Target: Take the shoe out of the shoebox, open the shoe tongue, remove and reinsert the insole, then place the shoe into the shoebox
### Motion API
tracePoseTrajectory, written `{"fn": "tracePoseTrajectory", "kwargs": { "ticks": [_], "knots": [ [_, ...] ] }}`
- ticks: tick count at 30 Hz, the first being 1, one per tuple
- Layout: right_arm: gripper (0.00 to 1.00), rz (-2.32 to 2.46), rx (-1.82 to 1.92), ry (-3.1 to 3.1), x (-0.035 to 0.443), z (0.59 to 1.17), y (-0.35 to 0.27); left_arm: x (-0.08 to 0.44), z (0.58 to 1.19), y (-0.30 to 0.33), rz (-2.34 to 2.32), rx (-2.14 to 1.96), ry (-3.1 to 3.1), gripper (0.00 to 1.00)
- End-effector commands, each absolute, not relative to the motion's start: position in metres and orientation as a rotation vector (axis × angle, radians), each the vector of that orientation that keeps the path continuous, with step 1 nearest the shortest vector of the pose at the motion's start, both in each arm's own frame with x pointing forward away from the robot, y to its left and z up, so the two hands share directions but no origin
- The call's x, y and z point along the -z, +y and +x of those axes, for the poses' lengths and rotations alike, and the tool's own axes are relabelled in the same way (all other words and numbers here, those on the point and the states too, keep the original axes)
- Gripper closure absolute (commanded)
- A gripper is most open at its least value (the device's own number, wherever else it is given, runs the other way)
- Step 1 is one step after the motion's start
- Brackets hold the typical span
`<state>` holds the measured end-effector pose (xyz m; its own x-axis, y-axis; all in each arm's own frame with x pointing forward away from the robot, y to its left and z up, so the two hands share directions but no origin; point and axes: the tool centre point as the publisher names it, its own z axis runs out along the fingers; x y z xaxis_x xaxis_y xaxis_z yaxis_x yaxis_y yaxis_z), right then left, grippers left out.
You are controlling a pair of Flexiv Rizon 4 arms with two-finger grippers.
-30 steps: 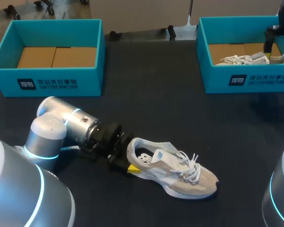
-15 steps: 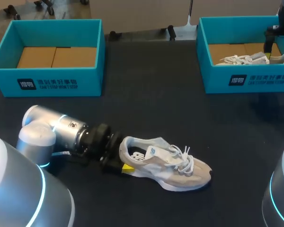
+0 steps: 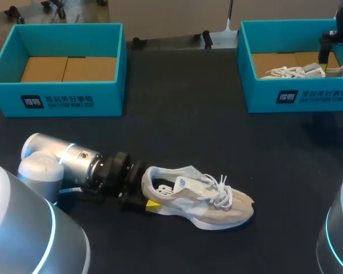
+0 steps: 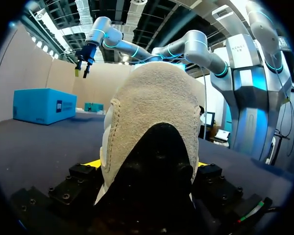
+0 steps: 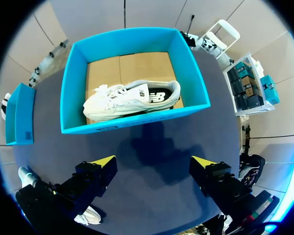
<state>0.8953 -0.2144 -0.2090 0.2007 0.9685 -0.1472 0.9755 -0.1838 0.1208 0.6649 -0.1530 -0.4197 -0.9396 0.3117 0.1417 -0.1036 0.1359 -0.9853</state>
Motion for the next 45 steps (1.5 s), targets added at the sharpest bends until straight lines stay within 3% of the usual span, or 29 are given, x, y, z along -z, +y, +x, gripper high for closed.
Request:
{"fn": "tracePoseTrajectory", "kwargs": {
  "ticks": [1,45],
  "knots": [
    [0.0,2.281,0.054,1.873,0.209,0.894,-0.215,0.424,0.663,-0.15,-0.112,-1.921,-2.126,1.0],
    [0.0,2.281,0.054,1.873,0.209,0.894,-0.215,0.426,0.672,-0.139,-0.04,-1.948,-2.199,1.0]
  ]
}}
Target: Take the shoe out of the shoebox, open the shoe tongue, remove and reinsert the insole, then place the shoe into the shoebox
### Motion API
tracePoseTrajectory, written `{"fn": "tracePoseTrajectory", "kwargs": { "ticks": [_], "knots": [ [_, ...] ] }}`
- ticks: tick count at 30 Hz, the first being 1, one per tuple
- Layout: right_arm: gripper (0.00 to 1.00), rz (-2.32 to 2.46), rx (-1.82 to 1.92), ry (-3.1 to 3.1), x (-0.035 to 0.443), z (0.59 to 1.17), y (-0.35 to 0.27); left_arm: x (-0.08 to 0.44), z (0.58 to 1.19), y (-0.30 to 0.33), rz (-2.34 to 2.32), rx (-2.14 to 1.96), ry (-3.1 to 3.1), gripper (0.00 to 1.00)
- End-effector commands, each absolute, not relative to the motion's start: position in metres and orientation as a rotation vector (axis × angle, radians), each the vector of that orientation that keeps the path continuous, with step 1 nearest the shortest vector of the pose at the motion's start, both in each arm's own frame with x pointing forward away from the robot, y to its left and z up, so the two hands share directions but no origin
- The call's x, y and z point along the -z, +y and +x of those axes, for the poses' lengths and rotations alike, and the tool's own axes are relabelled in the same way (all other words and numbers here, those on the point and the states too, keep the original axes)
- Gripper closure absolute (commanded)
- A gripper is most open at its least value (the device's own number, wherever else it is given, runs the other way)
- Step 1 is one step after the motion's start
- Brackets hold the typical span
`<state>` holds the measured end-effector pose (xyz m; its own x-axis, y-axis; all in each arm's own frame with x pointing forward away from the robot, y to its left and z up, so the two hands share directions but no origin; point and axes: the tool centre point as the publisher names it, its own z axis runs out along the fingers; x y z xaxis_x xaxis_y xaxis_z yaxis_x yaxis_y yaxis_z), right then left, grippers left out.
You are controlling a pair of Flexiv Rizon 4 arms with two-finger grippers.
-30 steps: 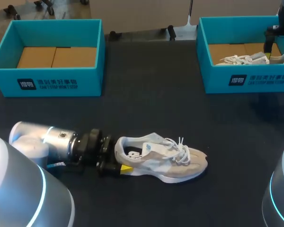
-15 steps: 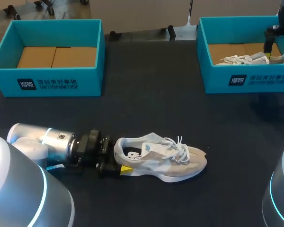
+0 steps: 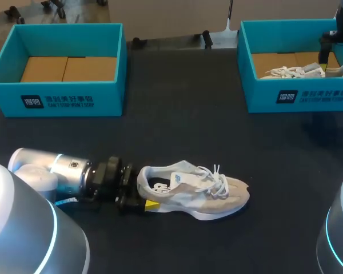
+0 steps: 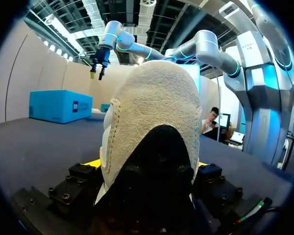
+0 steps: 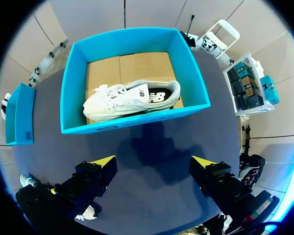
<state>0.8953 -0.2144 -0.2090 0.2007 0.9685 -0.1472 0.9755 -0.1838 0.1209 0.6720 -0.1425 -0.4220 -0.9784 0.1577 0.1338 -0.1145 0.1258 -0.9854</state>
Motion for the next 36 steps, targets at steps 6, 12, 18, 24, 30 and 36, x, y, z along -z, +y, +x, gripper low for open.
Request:
{"fn": "tracePoseTrajectory", "kwargs": {
  "ticks": [6,12,18,24,30,36],
  "knots": [
    [0.0,2.281,0.054,1.873,0.209,0.894,-0.215,0.426,0.673,-0.139,-0.043,-1.946,-2.2,1.0],
    [0.0,2.281,0.054,1.873,0.209,0.894,-0.215,0.426,0.673,-0.139,-0.043,-1.946,-2.2,1.0],
    [0.0,2.281,0.054,1.873,0.209,0.894,-0.215,0.426,0.673,-0.139,-0.043,-1.946,-2.2,1.0],
    [0.0,2.281,0.054,1.873,0.209,0.894,-0.215,0.426,0.673,-0.139,-0.043,-1.946,-2.2,1.0],
    [0.0,2.314,0.096,1.84,0.199,0.873,-0.196,0.426,0.673,-0.139,-0.043,-1.946,-2.2,1.0],
    [0.0,2.396,0.065,1.808,0.196,0.827,-0.15,0.426,0.673,-0.139,-0.043,-1.946,-2.2,1.0]
  ]
}}
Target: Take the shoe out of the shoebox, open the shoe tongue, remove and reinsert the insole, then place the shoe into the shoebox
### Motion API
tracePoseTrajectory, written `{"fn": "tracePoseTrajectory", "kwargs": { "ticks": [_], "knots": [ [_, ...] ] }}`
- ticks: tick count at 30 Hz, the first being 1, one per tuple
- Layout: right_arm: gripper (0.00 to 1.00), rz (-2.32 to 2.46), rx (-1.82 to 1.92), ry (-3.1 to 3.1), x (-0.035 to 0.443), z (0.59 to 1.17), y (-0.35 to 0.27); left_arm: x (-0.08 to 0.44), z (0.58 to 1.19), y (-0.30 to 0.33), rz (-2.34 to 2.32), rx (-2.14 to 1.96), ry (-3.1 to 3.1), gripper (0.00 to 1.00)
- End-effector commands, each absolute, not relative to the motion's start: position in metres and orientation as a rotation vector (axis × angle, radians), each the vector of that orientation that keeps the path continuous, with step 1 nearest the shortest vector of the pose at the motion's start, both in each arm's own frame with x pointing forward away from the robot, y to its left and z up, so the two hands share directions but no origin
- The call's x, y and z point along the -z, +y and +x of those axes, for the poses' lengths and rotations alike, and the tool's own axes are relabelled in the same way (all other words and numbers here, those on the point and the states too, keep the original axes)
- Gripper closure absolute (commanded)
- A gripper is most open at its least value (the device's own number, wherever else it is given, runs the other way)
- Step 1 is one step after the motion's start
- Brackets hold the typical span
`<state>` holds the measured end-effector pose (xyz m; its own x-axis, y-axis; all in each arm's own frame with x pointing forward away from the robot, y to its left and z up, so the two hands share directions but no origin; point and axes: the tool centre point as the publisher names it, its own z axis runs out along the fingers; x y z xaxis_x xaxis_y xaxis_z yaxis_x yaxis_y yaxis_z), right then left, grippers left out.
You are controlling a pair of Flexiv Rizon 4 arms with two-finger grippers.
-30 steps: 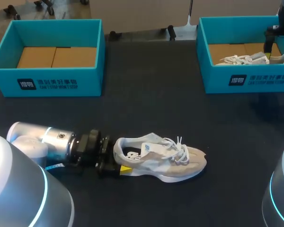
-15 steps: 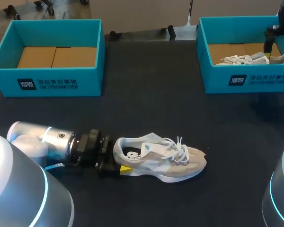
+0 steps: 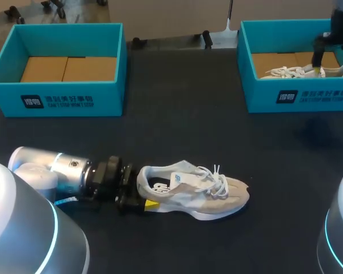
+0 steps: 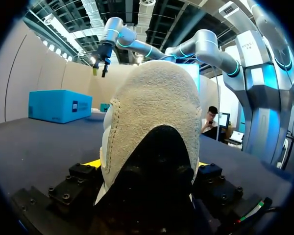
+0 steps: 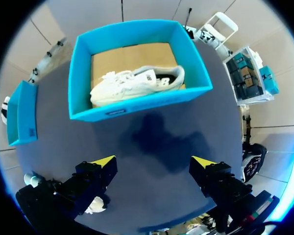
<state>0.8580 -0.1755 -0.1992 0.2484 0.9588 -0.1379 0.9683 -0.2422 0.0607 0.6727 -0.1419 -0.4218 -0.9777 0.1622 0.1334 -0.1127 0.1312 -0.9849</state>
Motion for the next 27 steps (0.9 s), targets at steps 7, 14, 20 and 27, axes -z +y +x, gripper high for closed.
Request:
{"fn": "tracePoseTrajectory", "kwargs": {
  "ticks": [7,14,20,27],
  "knots": [
    [0.0,2.422,0.057,1.809,0.196,0.824,-0.146,0.426,0.673,-0.139,-0.043,-1.946,-2.2,1.0],
    [0.0,2.422,0.057,1.809,0.196,0.824,-0.146,0.426,0.673,-0.139,-0.043,-1.946,-2.2,1.0],
    [0.0,2.32,0.104,1.818,0.205,0.797,-0.073,0.426,0.673,-0.139,-0.043,-1.946,-2.2,1.0],
    [0.0,2.385,0.042,1.869,0.199,0.745,-0.012,0.426,0.673,-0.139,-0.043,-1.946,-2.2,1.0]
  ]
}}
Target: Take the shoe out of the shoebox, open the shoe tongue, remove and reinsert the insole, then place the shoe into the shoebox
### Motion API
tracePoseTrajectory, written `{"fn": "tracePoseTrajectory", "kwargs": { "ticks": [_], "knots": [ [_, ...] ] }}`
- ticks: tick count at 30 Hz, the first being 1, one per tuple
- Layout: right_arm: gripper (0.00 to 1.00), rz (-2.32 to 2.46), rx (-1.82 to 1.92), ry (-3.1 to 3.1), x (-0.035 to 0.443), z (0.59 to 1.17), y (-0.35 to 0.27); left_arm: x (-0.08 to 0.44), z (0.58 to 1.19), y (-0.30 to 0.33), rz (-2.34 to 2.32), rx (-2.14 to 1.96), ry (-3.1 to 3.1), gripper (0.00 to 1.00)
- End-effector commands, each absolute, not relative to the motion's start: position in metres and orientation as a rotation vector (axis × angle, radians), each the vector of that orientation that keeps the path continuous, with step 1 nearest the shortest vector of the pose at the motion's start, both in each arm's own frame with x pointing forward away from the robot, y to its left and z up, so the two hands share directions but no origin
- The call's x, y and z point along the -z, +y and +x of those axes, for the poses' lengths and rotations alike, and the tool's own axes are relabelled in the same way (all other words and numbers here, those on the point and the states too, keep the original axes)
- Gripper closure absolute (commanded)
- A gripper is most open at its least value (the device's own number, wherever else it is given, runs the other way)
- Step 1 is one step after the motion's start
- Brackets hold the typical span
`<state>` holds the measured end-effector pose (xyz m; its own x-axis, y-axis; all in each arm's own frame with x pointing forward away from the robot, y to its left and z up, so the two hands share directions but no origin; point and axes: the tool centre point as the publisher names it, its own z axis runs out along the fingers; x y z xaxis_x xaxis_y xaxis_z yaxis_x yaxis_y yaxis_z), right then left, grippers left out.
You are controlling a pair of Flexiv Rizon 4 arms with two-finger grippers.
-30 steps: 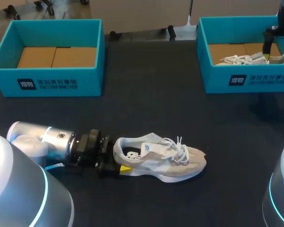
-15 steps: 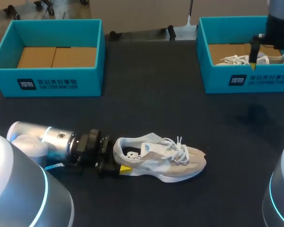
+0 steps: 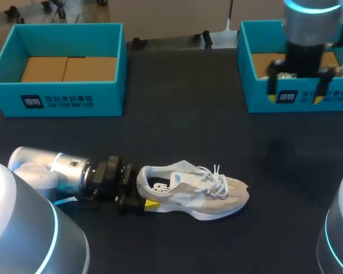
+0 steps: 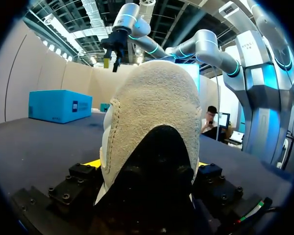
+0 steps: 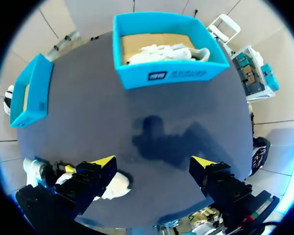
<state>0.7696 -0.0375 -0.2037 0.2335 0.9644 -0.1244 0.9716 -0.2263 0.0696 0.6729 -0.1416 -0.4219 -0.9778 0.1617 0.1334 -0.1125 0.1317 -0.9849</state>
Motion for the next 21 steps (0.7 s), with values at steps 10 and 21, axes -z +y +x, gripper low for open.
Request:
{"fn": "tracePoseTrajectory", "kwargs": {
  "ticks": [10,21],
  "knots": [
    [0.0,2.385,0.042,1.869,0.199,0.745,-0.012,0.426,0.673,-0.139,-0.043,-1.946,-2.2,1.0],
    [0.0,2.358,0.044,1.836,0.215,0.699,0.084,0.426,0.673,-0.139,-0.043,-1.946,-2.2,1.0]
  ]
}}
